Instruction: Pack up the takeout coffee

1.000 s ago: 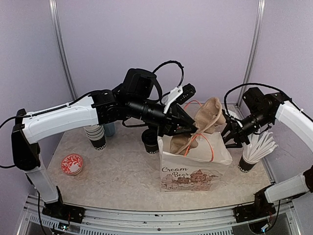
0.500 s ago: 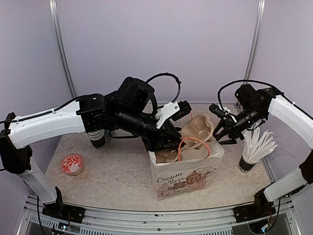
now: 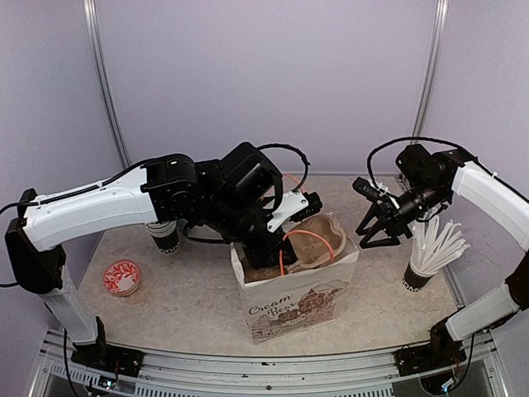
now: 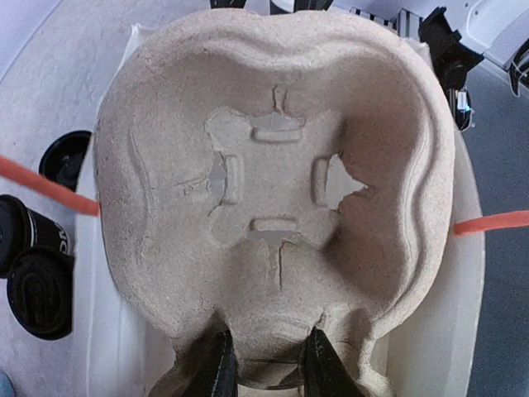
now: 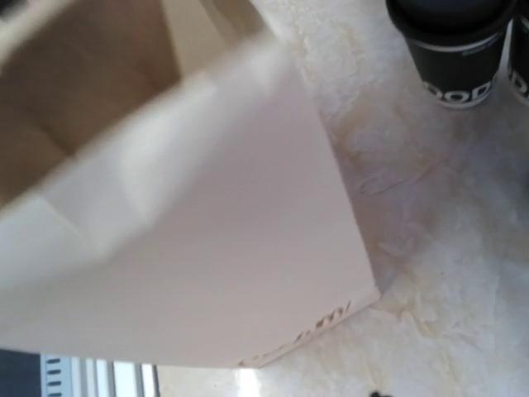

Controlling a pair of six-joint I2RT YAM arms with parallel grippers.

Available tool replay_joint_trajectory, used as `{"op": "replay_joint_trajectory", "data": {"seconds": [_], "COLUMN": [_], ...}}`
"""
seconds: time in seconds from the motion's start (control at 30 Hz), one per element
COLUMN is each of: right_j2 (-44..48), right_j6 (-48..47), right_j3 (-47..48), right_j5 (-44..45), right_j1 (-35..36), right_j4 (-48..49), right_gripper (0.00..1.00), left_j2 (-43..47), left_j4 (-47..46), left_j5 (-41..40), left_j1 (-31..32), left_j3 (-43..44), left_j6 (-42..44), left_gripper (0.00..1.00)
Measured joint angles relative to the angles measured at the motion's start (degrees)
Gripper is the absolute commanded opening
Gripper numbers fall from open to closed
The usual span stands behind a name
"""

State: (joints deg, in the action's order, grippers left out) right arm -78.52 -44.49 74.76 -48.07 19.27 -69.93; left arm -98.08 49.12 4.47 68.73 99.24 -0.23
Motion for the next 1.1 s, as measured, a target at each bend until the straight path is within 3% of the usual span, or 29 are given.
{"op": "replay_joint_trajectory", "data": {"seconds": [0.6,1.1], "right_j2": [0.00,0.00], "right_j6": [-1.11,-1.11], "right_j3": [-3.04,-6.51], "right_j5": [-1.22,-1.33], "right_j1": [0.87,1.25], "right_j4": [0.22,2.38], "right_gripper": [0.54,0.54], "left_j2": [-8.59,-16.74], "left_j4": [13.22,14.53], "left_j5": [-4.48,-3.63], "left_j1": [0.90,0.74], "left_j3": [7.21,7.96], "left_j6": [-4.87,-6.23], "left_gripper": [0.21,0.23]}}
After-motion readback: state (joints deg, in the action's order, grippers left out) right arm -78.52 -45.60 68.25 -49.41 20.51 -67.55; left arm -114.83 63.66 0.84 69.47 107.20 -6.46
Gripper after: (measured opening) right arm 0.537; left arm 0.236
